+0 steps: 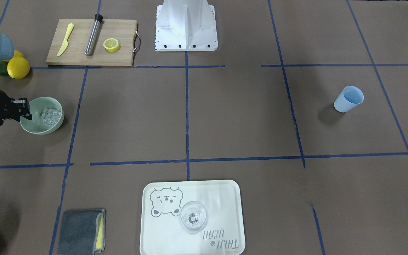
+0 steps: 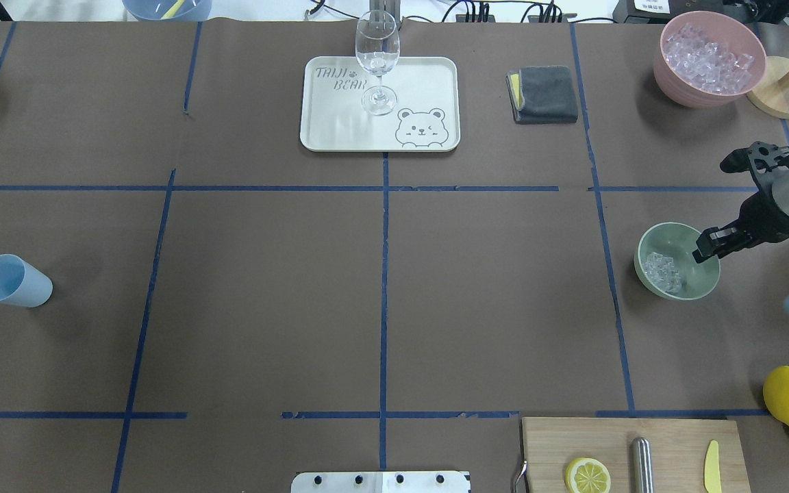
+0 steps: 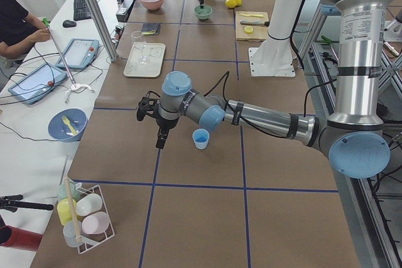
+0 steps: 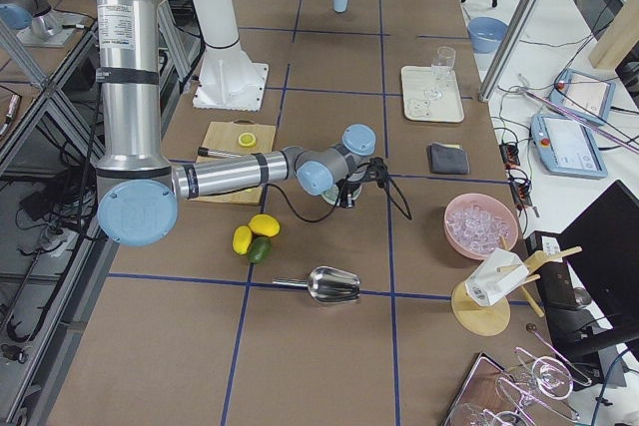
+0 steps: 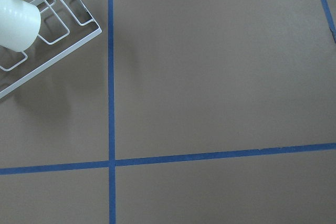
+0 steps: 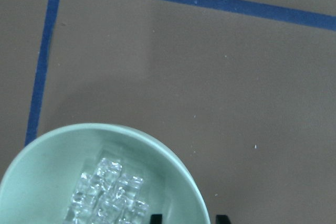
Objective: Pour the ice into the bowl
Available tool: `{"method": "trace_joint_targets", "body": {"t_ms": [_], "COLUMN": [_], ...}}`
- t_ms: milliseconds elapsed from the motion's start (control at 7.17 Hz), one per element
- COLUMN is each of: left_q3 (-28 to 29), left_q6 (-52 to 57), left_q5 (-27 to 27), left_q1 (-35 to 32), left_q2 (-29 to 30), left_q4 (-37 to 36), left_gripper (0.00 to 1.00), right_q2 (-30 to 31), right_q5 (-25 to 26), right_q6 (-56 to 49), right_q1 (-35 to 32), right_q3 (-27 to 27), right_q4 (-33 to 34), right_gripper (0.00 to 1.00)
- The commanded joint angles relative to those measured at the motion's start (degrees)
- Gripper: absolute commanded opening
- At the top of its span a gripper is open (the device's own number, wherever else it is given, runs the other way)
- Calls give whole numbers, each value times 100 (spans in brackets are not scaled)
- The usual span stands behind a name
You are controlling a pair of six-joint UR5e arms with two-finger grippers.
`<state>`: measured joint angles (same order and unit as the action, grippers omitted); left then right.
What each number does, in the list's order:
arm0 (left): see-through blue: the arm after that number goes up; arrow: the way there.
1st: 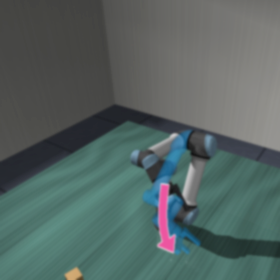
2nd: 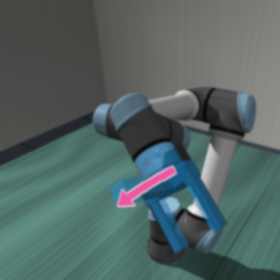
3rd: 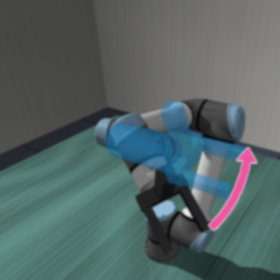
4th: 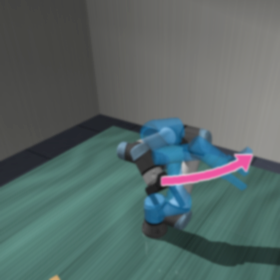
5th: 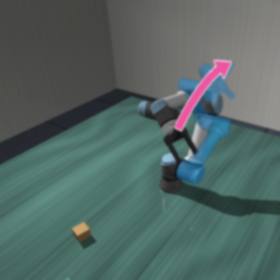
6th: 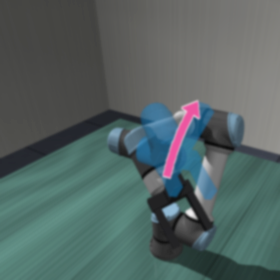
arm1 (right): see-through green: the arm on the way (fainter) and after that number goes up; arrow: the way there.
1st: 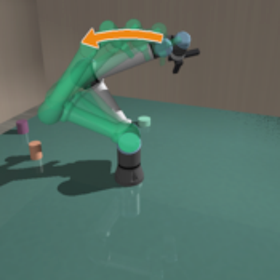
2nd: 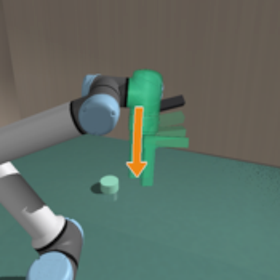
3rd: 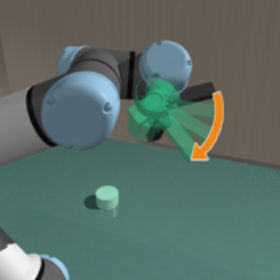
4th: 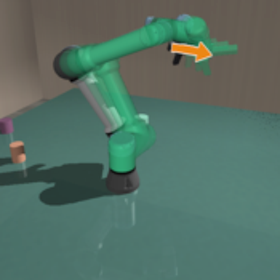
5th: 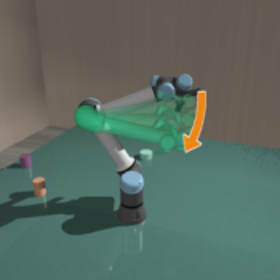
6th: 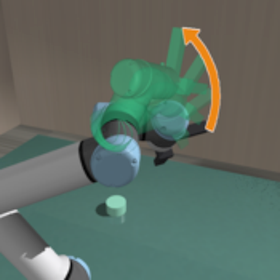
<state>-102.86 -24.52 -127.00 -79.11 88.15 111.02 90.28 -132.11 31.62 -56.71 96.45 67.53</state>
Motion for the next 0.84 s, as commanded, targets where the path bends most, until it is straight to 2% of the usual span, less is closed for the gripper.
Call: {"method": "trace_joint_targets", "body": {"t_ms": [0, 279, 558, 698], "left_q3": [-6, -23, -391, -393], "left_q6": [0, -70, 95, 627], "left_q5": [0, -70, -411, -422], "left_q1": [1, 27, 1, -25], "left_q2": [0, 17, -192, -437], "left_q4": [-2, 7, -20, -54], "left_gripper": [100, 100, 100, 100], "right_q2": [-2, 42, 7, -63], "right_q5": [-86, -253, -263, -306], "right_q6": [-59, -347, -1705, -2190], "right_q1": [-24, -672, -1602, -2059], "right_q3": [23, -38, 14, 32], "right_q4": [-11, 102, 1116, 1549], "right_gripper": [100, 100, 100, 100]}}
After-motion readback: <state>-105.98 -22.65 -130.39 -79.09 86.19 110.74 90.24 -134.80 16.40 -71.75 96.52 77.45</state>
